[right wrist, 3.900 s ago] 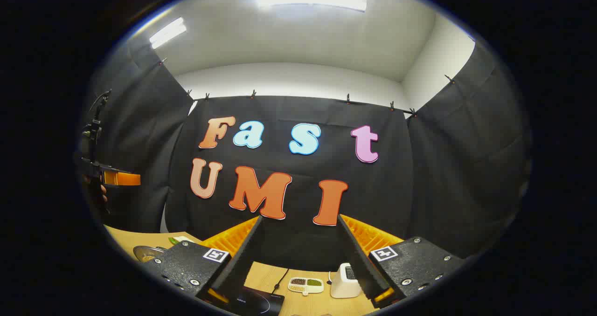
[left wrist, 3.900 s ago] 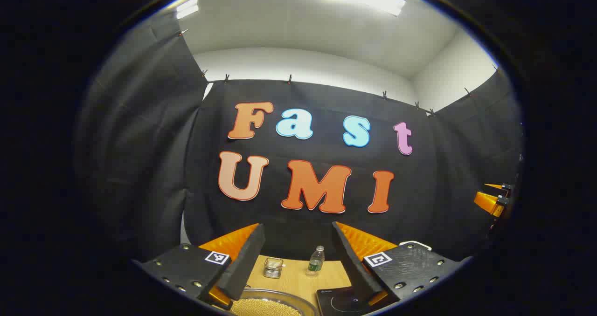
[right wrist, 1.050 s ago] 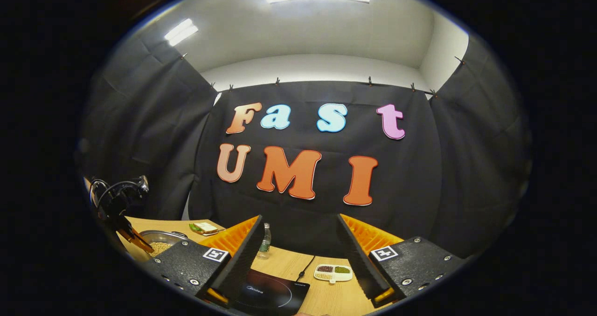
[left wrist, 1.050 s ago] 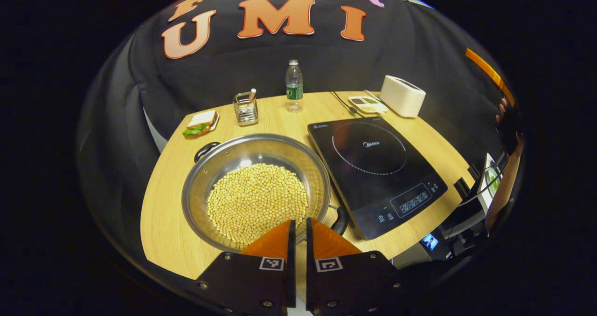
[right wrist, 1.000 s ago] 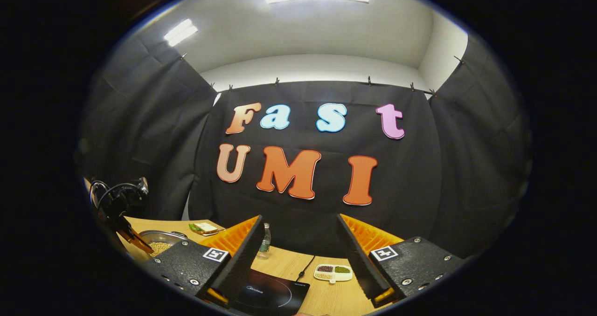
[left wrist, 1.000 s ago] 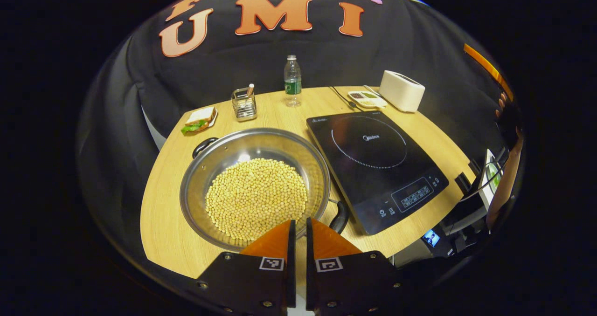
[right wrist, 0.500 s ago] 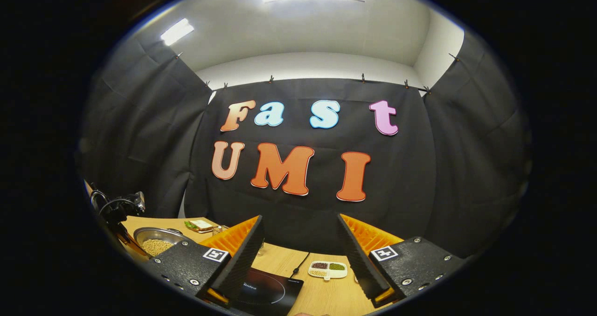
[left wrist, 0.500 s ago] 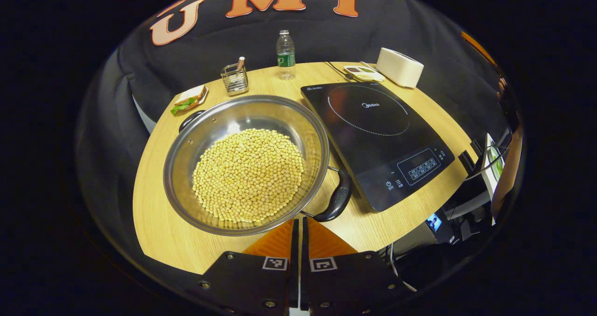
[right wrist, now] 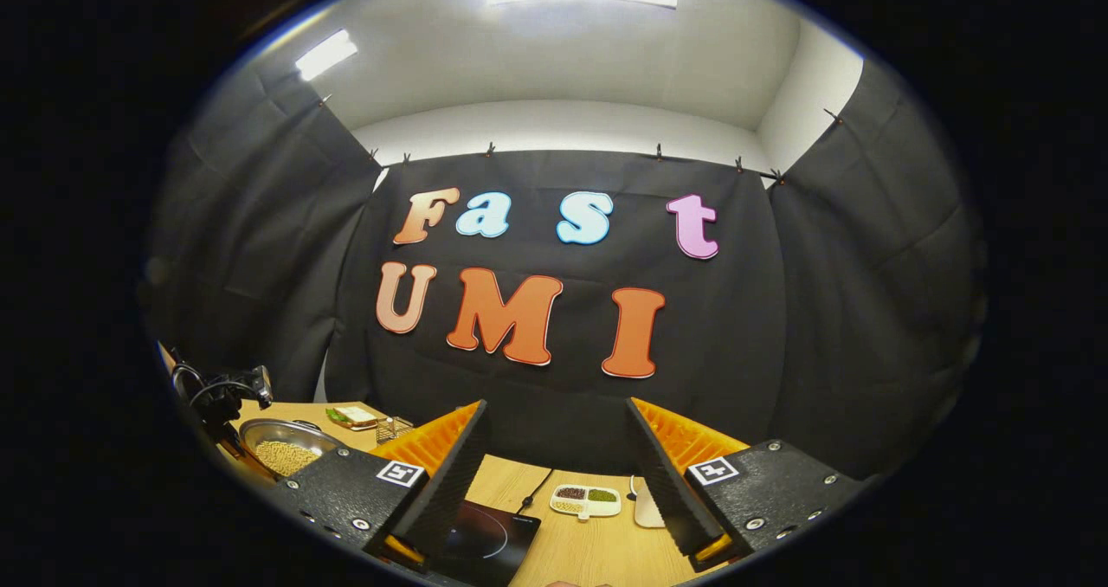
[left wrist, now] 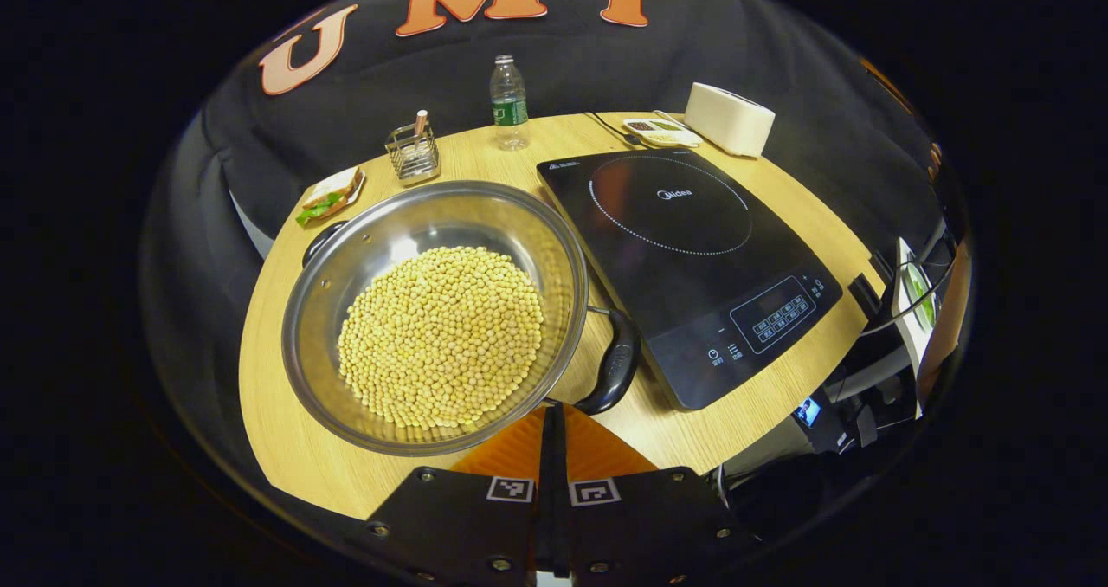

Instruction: First push the handle of the pot to place it horizontally, then grasp the pot with both hands and set it on the induction cooktop.

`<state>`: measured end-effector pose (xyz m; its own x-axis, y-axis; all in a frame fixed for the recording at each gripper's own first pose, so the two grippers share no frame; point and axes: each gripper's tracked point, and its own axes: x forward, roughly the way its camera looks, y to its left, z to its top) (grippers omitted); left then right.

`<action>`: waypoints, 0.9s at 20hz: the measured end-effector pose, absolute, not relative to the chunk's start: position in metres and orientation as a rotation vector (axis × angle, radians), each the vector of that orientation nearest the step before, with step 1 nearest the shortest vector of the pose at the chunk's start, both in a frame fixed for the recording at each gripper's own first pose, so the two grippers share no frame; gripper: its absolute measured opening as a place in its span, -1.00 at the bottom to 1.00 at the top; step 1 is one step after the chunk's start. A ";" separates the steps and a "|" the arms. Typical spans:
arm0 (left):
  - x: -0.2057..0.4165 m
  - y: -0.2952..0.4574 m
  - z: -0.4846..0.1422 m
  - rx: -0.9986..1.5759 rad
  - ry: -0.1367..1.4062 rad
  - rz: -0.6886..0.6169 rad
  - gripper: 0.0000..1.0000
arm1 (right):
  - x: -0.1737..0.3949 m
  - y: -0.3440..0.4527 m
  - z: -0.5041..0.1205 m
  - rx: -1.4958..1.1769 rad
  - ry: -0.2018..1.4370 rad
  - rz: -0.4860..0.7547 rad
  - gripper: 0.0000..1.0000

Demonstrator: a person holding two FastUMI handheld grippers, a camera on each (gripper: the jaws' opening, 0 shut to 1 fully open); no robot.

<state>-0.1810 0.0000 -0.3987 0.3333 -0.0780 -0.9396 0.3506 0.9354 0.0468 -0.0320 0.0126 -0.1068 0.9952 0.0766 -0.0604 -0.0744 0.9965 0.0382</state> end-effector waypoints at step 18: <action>-0.154 -0.024 -0.410 0.198 1.161 -0.295 -0.99 | -0.037 0.034 -0.112 0.044 0.098 0.093 0.91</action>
<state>-0.1537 -0.0245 -0.4100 0.3660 -0.1265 -0.9220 0.3290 0.9443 0.0011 -0.0367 0.0342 -0.1122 0.9909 0.0948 -0.0955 -0.0905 0.9947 0.0483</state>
